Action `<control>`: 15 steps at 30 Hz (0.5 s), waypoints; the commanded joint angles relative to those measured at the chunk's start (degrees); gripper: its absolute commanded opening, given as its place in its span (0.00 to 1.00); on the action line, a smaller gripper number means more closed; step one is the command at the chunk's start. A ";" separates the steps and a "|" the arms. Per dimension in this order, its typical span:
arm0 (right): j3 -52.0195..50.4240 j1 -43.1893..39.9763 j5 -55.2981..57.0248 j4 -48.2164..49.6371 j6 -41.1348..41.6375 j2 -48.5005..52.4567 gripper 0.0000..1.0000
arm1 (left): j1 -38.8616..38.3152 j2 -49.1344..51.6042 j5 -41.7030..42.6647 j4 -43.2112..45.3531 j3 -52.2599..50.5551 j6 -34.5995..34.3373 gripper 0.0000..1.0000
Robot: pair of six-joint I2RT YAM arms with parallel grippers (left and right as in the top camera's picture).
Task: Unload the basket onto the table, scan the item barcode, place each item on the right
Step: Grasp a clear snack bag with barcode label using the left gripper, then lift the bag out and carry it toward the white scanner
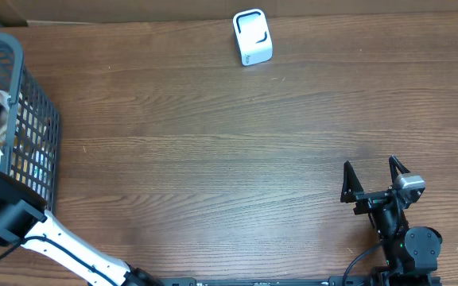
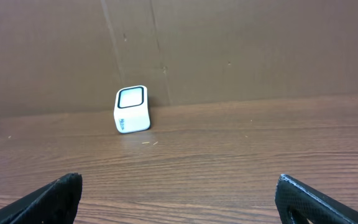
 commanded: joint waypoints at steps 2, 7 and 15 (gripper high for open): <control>-0.59 0.31 -0.28 0.22 0.17 -0.52 1.00 | -0.61 -3.93 18.73 -2.01 14.60 -8.31 0.04; -0.59 0.31 -0.28 0.22 0.17 -0.52 1.00 | -0.61 -8.68 21.97 -7.37 23.17 -9.49 0.04; -0.59 0.31 -0.31 0.22 0.17 -0.52 1.00 | -1.27 -20.61 30.84 -9.90 24.09 -9.51 0.04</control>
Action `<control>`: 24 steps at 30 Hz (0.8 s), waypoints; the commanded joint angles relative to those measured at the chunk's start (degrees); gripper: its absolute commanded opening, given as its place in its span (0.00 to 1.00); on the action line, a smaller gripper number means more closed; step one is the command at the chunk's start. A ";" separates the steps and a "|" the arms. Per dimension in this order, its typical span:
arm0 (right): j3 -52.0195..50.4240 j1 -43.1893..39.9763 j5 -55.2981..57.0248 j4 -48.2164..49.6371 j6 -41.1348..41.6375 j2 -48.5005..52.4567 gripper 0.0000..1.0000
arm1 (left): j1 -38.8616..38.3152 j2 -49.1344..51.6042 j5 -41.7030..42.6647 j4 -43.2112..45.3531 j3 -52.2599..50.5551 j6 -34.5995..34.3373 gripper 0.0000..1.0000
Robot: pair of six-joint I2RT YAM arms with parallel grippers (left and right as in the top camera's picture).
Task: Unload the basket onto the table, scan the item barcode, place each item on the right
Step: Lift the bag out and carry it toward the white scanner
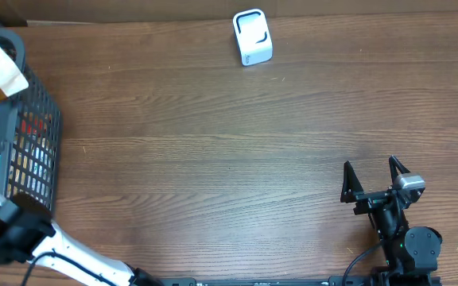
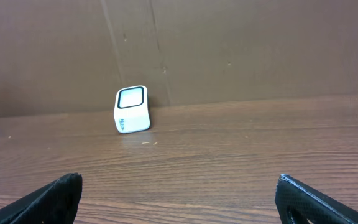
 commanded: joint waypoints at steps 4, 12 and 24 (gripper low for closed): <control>-0.59 0.31 -0.28 0.24 0.17 -0.52 1.00 | -4.15 -9.77 11.04 -1.38 1.40 -1.38 0.04; -0.59 0.31 -0.31 0.24 0.17 -0.52 1.00 | -20.33 -11.39 7.91 -11.45 1.20 6.03 0.04; -0.59 0.31 -0.31 0.24 0.17 -0.50 1.00 | -50.34 -7.13 -28.28 -25.38 -7.69 10.91 0.04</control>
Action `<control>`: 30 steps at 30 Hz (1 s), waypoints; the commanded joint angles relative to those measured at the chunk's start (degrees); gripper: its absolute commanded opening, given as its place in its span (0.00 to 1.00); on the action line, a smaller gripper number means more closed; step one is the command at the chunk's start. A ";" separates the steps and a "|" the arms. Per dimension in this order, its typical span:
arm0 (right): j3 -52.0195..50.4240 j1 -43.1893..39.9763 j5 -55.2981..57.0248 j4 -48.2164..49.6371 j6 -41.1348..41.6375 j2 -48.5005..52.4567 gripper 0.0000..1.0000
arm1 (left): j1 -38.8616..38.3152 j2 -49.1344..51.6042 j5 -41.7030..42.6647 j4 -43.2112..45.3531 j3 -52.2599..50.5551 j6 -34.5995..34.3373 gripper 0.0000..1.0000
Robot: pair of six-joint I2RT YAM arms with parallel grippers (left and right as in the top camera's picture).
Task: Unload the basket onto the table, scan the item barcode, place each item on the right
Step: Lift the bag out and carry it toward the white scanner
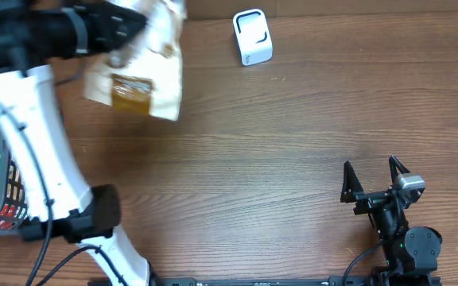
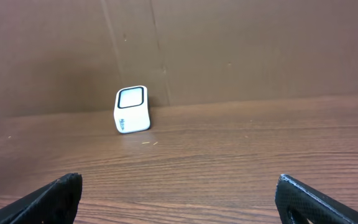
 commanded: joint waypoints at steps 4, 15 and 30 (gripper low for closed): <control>-0.59 0.31 -0.31 0.26 0.17 -0.52 1.00 | -13.14 5.75 -22.56 -1.73 -9.03 -1.66 0.04; -0.59 0.31 -0.28 0.26 0.17 -0.52 1.00 | -21.31 16.09 -23.21 8.15 -27.06 -7.13 0.05; -0.59 0.31 -0.31 0.26 0.17 -0.52 1.00 | -25.97 17.14 -15.76 7.52 -31.80 -4.81 0.12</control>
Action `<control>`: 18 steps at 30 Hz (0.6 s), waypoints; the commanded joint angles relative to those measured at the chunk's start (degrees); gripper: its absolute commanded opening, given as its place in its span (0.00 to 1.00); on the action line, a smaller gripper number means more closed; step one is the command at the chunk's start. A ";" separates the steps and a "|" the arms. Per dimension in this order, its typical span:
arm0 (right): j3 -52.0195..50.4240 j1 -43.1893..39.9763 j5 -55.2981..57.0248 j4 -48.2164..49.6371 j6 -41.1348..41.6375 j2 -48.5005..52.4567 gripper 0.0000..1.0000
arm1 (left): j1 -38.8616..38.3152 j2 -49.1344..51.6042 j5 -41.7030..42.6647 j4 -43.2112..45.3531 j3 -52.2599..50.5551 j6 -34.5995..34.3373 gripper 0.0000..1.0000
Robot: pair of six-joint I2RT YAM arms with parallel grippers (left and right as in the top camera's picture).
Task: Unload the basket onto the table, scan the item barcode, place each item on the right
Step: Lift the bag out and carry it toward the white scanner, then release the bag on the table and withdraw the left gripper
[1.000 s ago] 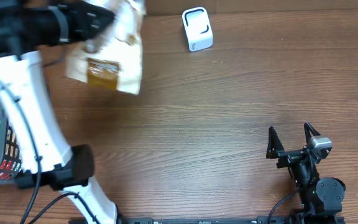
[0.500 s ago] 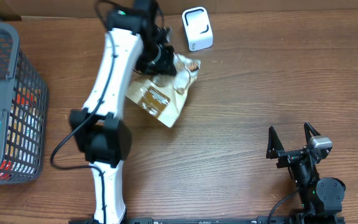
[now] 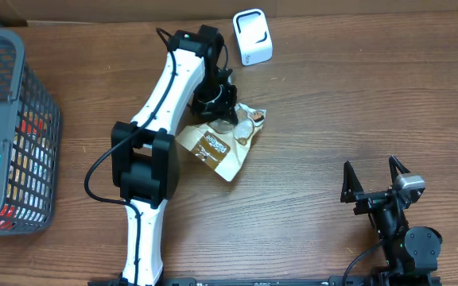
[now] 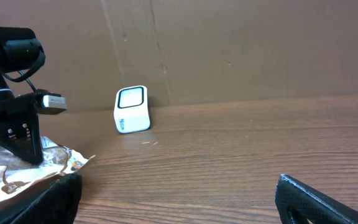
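A brown and white snack bag (image 3: 219, 146) lies flat on the wooden table, a little in front and to the left of the white barcode scanner (image 3: 252, 36). My left gripper (image 3: 214, 108) points down onto the bag's far end, shut on it. The right wrist view shows the same bag (image 4: 17, 174) at the left edge, with the left gripper (image 4: 23, 142) standing on it, and the scanner (image 4: 132, 109) against the cardboard wall. My right gripper (image 3: 376, 176) rests open near the front right, well away from the bag, with nothing between its fingers (image 4: 61, 196).
A grey wire basket (image 3: 24, 103) holding several packaged items stands at the left edge. A cardboard wall (image 4: 229, 50) closes off the back of the table. The left arm (image 3: 161, 135) stretches from the front edge to the back.
The left gripper held the bag high over the back left of the table. Now the bag lies on the table in front of the scanner, with the gripper still on it. The right arm has not moved.
My left gripper was down in the basket at first. Then the bag showed raised above the basket. Later it hung over the back left of the table in the gripper. Now it lies on the table near the scanner. The right gripper stayed open and still throughout.
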 commanded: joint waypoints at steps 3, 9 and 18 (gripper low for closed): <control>-0.59 0.31 -0.28 0.28 0.17 -0.52 1.00 | -3.80 -0.81 2.73 -3.43 0.17 2.25 0.36; -0.59 0.31 -0.31 0.28 0.17 -0.52 1.00 | -4.76 -0.85 11.52 -4.50 0.74 10.51 0.67; -0.59 0.31 -0.28 0.28 0.17 -0.52 1.00 | 1.36 -0.90 12.11 -12.41 25.83 11.15 0.91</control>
